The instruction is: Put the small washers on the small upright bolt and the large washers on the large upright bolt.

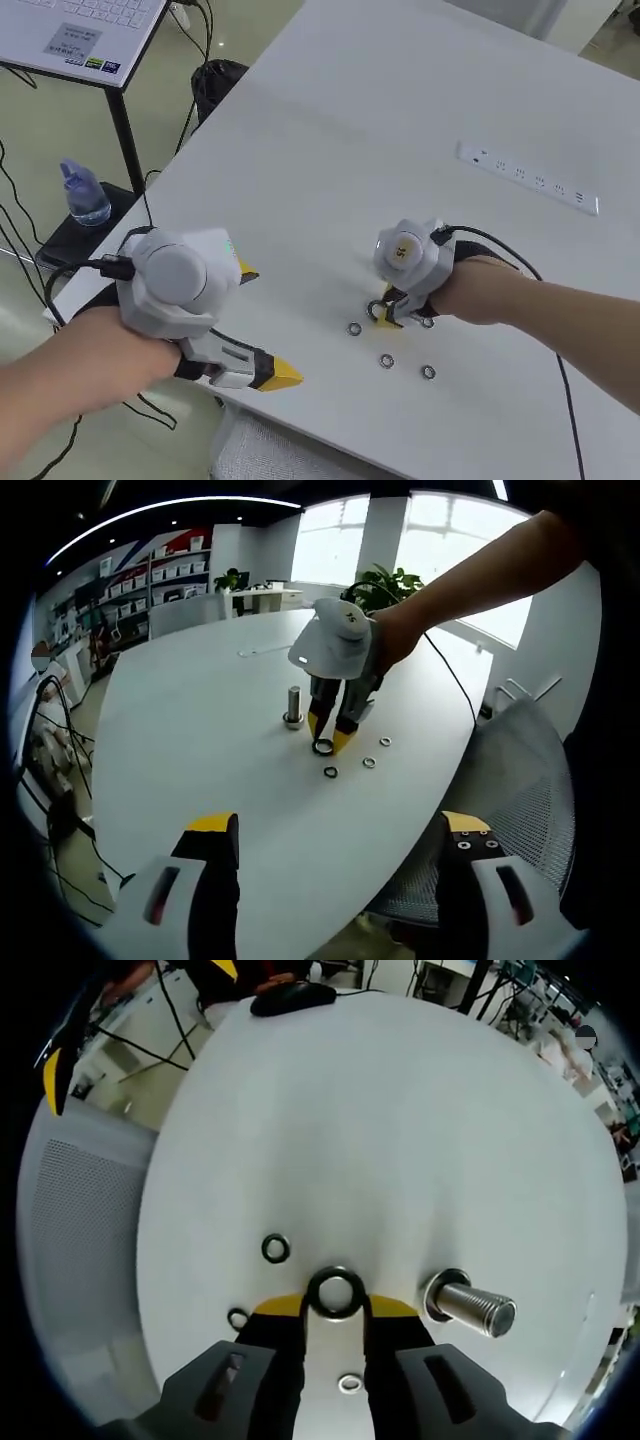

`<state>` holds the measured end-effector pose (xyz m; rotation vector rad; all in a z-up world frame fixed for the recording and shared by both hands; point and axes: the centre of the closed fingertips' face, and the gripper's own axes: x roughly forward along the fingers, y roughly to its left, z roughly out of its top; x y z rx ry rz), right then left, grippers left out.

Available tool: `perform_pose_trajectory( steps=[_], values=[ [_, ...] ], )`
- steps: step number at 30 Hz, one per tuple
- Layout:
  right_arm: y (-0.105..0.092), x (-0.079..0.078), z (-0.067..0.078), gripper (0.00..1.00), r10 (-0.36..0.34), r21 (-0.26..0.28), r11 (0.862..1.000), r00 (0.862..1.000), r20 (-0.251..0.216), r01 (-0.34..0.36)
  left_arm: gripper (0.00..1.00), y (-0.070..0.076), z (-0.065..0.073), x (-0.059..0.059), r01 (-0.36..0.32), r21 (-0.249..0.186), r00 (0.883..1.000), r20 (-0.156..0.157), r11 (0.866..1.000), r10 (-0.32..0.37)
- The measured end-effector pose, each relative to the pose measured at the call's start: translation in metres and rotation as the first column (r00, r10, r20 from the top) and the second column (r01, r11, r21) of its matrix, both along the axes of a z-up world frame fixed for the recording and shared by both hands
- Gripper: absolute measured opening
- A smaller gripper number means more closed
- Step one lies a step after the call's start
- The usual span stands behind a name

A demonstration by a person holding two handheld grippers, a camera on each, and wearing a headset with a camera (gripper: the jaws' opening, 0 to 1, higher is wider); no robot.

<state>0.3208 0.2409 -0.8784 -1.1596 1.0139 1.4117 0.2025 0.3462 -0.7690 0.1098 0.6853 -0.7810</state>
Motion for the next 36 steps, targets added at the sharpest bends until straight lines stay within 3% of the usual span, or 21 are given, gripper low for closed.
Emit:
perform_pose_trajectory(
  steps=[5, 11, 26, 30, 36],
  values=[
    [-0.001, 0.002, 0.008, 0.21, -0.055, 0.009, 0.998, 0.998, -0.029, 0.056, 0.81, -0.001, 0.003, 0.003, -0.009, -0.018, 1.000, 0.008, 1.000, 0.009],
    [-0.010, 0.004, 0.017, 0.21, -0.074, 0.004, 0.997, 0.997, -0.014, 0.074, 0.82, -0.001, 0.003, 0.005, -0.004, -0.009, 1.000, 0.017, 1.000, 0.004],
    [-0.032, 0.005, 0.049, 0.21, -0.097, 0.000, 0.995, 0.995, 0.012, 0.097, 0.81, -0.010, 0.007, 0.007, 0.006, -0.020, 1.000, 0.025, 1.000, -0.005],
    [-0.038, 0.007, 0.056, 0.21, -0.058, -0.021, 0.998, 0.998, 0.032, 0.059, 0.81, -0.010, 0.008, 0.006, 0.004, -0.026, 1.000, 0.020, 1.000, -0.003],
    [-0.045, 0.018, 0.071, 0.21, -0.066, -0.016, 0.998, 0.997, 0.043, 0.066, 0.81, -0.010, 0.008, 0.008, 0.006, -0.018, 1.000, 0.022, 1.000, -0.005]
  ],
)
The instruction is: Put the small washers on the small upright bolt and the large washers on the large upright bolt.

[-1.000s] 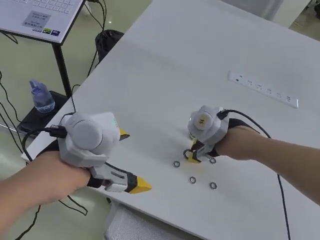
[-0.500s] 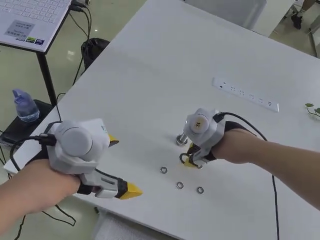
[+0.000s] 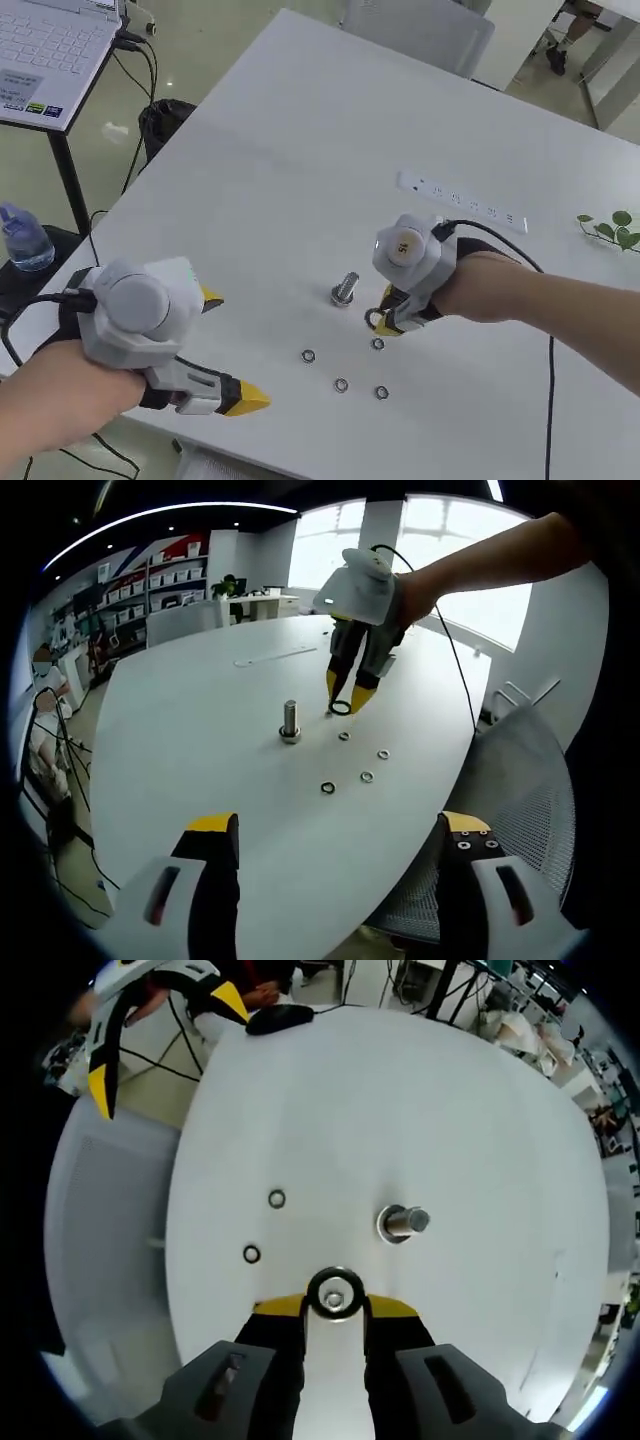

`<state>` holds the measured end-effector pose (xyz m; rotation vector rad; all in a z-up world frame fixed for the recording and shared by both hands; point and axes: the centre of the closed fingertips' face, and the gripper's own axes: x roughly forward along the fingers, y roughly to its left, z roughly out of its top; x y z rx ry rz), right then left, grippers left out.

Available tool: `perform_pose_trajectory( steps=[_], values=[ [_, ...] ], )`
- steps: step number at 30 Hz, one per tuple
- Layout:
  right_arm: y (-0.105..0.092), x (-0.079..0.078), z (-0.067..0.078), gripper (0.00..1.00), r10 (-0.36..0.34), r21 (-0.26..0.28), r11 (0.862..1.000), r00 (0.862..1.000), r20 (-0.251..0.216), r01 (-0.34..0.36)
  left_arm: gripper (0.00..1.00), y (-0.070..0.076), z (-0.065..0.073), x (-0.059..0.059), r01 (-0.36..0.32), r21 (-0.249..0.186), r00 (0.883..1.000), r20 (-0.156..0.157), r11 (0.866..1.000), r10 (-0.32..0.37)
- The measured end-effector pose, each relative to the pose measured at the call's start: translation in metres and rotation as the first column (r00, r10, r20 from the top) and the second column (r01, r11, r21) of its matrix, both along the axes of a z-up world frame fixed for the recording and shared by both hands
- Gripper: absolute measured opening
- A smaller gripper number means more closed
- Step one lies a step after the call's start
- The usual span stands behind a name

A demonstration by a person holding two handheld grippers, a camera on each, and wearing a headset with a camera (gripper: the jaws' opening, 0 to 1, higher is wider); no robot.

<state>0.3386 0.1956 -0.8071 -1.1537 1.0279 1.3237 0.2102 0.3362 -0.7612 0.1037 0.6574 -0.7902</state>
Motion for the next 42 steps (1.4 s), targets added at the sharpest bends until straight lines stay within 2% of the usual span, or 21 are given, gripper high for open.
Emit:
perform_pose_trajectory(
  steps=[9, 18, 25, 29, 39, 42],
  values=[
    [-0.003, 0.019, 0.013, 0.21, -0.034, 0.023, 0.999, 0.999, 0.024, 0.034, 0.81, -0.004, -0.002, 0.000, 0.008, 0.013, 1.000, -0.004, 1.000, -0.008],
    [0.012, 0.034, 0.023, 0.21, -0.047, 0.056, 0.997, 0.998, 0.034, 0.045, 0.80, -0.003, -0.004, 0.002, 0.005, 0.020, 1.000, -0.005, 1.000, -0.005],
    [0.030, 0.040, 0.023, 0.21, -0.026, 0.070, 0.997, 0.999, 0.038, 0.023, 0.79, 0.000, -0.006, 0.004, 0.000, 0.018, 1.000, -0.013, 1.000, 0.001],
    [0.036, 0.043, 0.019, 0.21, -0.016, 0.066, 0.998, 0.999, 0.037, 0.014, 0.80, 0.004, -0.009, 0.004, -0.002, 0.034, 1.000, -0.015, 0.999, 0.003],
    [0.048, 0.036, 0.013, 0.21, -0.005, 0.062, 0.998, 1.000, 0.025, 0.003, 0.81, 0.012, -0.009, 0.009, -0.022, 0.035, 1.000, -0.010, 0.999, 0.023],
    [0.053, 0.036, 0.010, 0.21, -0.008, 0.063, 0.998, 1.000, 0.013, 0.008, 0.84, 0.013, -0.009, 0.009, -0.031, 0.028, 0.999, -0.013, 0.999, 0.031]
  ],
)
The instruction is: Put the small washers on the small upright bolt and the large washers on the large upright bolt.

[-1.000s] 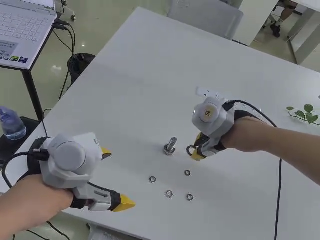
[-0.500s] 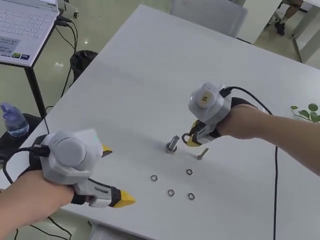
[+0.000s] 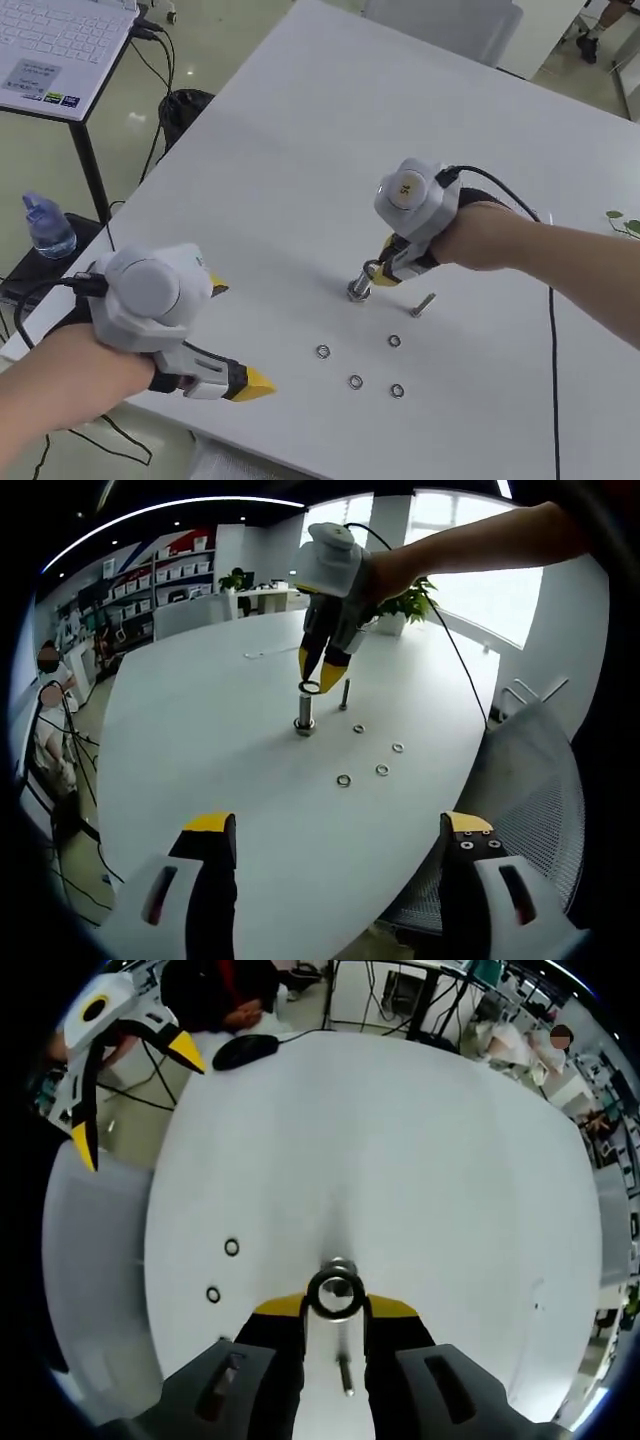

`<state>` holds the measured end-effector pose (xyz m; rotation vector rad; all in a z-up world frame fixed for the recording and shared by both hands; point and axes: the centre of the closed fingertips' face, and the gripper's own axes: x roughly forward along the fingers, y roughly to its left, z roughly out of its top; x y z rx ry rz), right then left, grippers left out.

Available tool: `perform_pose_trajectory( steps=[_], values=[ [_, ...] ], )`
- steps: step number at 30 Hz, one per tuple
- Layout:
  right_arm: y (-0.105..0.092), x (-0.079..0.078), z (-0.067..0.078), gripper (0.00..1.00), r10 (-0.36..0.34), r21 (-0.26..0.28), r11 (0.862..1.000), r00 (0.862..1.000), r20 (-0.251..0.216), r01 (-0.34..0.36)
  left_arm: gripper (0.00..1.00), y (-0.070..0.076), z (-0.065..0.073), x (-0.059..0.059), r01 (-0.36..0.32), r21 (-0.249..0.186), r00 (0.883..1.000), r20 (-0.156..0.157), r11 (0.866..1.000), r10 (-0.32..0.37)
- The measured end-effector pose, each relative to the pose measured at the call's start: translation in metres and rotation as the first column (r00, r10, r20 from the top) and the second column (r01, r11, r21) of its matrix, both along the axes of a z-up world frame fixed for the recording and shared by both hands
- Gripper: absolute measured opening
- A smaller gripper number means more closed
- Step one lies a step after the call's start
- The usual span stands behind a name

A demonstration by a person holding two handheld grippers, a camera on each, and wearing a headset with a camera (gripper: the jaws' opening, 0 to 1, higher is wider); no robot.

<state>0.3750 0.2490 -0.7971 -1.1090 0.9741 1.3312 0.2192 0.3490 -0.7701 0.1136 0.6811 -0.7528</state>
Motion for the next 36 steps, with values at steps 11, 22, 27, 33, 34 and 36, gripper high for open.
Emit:
perform_pose_trajectory(
  steps=[11, 22, 27, 33, 34, 36],
  values=[
    [-0.003, 0.007, -0.008, 0.21, 0.007, -0.019, 1.000, 1.000, 0.000, -0.007, 0.98, -0.005, -0.001, -0.002, 0.002, -0.029, 1.000, 0.008, 1.000, -0.002],
    [-0.003, 0.003, -0.014, 0.21, 0.014, -0.036, 0.999, 1.000, -0.007, -0.014, 0.99, -0.006, -0.003, -0.007, 0.001, -0.028, 1.000, -0.008, 1.000, -0.001],
    [-0.003, 0.002, -0.018, 0.22, 0.031, -0.044, 0.999, 1.000, -0.003, -0.031, 0.99, -0.003, -0.005, -0.006, -0.008, -0.034, 1.000, -0.015, 0.999, 0.008],
    [-0.003, 0.003, -0.025, 0.22, 0.042, -0.059, 0.997, 0.999, -0.007, -0.043, 0.99, -0.002, -0.006, -0.004, -0.005, -0.030, 1.000, -0.017, 1.000, 0.005],
    [-0.003, 0.004, -0.026, 0.22, 0.042, -0.063, 0.997, 0.999, -0.006, -0.043, 0.99, -0.002, -0.006, -0.004, -0.006, -0.030, 1.000, -0.016, 1.000, 0.006],
    [-0.004, 0.004, -0.029, 0.22, 0.042, -0.068, 0.997, 0.999, -0.010, -0.043, 0.99, -0.002, -0.006, -0.003, -0.008, -0.034, 1.000, -0.017, 0.999, 0.008]
  ],
)
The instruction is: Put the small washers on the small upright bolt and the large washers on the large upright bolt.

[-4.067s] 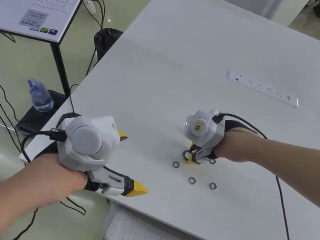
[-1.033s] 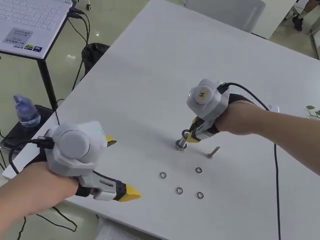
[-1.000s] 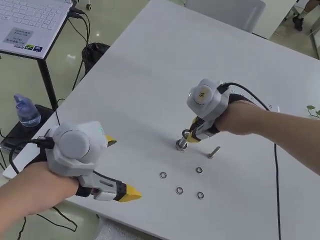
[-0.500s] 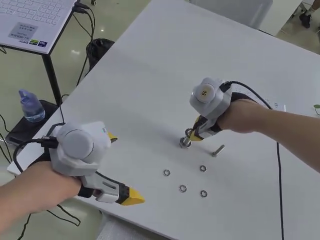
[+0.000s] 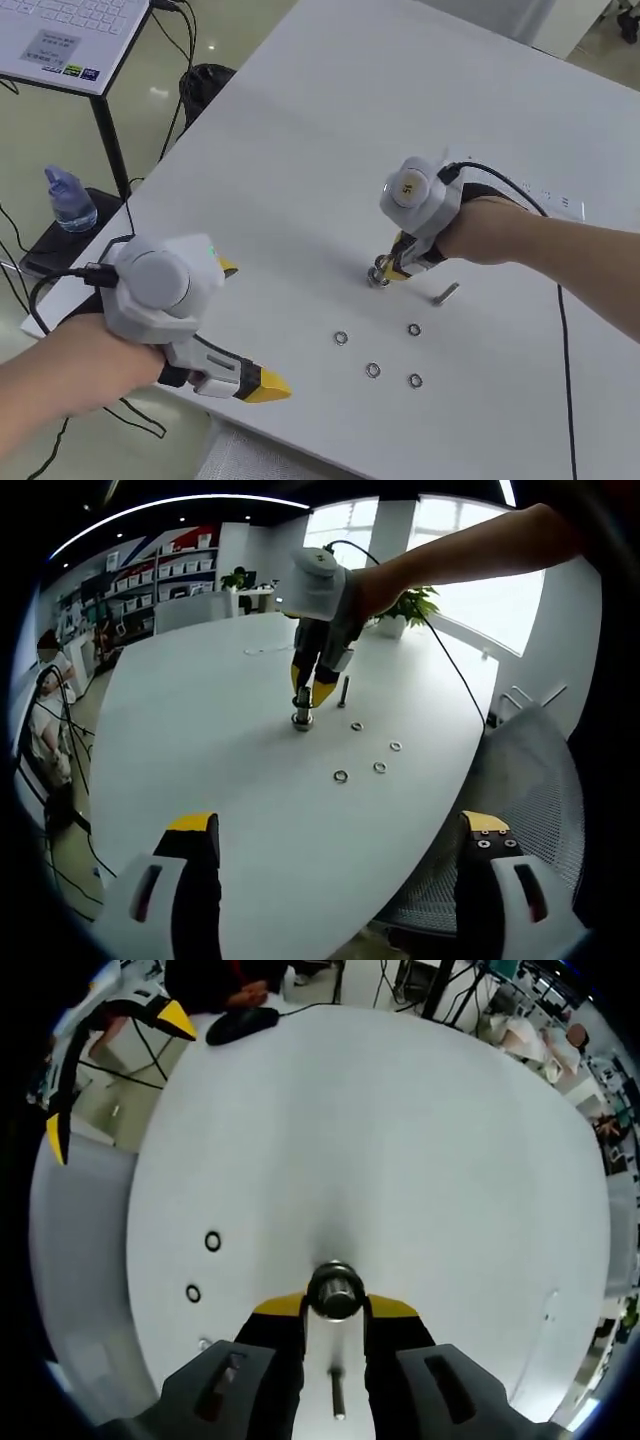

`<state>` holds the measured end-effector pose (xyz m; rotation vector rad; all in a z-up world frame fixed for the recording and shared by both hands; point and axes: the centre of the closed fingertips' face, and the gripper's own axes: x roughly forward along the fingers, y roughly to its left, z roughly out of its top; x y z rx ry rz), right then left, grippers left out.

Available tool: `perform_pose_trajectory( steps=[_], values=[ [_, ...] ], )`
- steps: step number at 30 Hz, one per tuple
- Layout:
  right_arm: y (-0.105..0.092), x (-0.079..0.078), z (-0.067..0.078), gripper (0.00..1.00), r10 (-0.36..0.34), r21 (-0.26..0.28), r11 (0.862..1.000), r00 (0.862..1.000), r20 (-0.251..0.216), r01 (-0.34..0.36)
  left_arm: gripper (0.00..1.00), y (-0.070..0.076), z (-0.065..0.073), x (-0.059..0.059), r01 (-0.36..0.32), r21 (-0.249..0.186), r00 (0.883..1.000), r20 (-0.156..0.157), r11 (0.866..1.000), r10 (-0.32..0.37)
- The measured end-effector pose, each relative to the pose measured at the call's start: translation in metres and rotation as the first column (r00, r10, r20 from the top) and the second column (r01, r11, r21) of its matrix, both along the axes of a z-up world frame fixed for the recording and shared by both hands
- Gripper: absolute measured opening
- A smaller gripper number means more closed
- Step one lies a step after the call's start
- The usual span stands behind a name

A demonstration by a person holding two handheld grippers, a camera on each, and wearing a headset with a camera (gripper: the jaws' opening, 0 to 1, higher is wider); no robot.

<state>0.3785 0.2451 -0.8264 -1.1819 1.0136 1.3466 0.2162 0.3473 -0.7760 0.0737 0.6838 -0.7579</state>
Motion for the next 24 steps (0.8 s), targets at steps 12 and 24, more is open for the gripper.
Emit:
perform_pose_trajectory(
  steps=[12, 24],
  values=[
    [-0.002, 0.005, -0.015, 0.22, 0.014, -0.014, 1.000, 1.000, -0.001, -0.014, 0.96, 0.005, 0.002, 0.003, -0.016, 0.002, 1.000, 0.008, 1.000, 0.016],
    [-0.003, 0.005, -0.026, 0.22, 0.016, -0.012, 1.000, 1.000, 0.003, -0.016, 0.95, 0.003, 0.000, 0.002, -0.015, 0.006, 1.000, 0.000, 1.000, 0.015]
  ],
)
